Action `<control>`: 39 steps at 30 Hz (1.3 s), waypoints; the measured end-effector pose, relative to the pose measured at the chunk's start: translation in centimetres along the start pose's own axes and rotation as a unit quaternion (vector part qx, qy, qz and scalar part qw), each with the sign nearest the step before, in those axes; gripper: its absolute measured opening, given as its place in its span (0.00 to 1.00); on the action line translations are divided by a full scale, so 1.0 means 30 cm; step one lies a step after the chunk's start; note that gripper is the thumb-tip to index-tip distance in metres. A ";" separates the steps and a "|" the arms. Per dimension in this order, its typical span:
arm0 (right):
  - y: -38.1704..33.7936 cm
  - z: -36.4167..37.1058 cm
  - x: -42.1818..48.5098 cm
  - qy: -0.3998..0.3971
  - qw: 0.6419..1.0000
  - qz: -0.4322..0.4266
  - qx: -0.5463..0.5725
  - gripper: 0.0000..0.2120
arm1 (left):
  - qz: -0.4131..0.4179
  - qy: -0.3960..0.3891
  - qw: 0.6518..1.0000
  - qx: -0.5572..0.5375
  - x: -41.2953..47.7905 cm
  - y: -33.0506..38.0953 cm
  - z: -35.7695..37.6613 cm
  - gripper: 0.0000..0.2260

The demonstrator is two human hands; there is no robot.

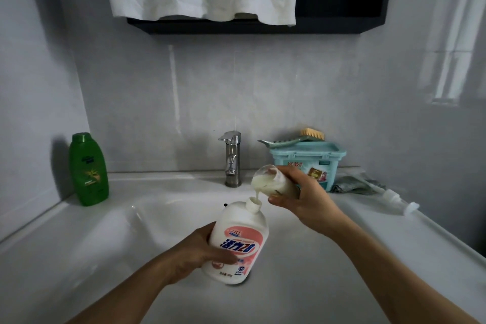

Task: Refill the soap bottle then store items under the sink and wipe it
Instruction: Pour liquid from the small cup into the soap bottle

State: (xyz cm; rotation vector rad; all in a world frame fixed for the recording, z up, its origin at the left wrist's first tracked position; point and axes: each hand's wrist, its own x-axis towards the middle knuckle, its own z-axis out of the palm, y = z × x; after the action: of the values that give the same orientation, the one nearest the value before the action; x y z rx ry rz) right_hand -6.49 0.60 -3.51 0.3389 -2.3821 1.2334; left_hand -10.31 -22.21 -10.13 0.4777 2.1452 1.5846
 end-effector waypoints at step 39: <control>0.012 -0.002 0.005 0.005 1.000 -0.012 -0.025 0.25 | -0.003 -0.004 1.000 0.003 0.007 -0.004 -0.003 0.22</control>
State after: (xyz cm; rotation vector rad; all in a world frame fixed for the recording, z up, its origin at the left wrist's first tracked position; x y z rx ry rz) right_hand -6.74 0.86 -3.66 0.3448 -2.3894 1.1590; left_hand -10.54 -22.22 -10.24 0.4769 2.1438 1.5712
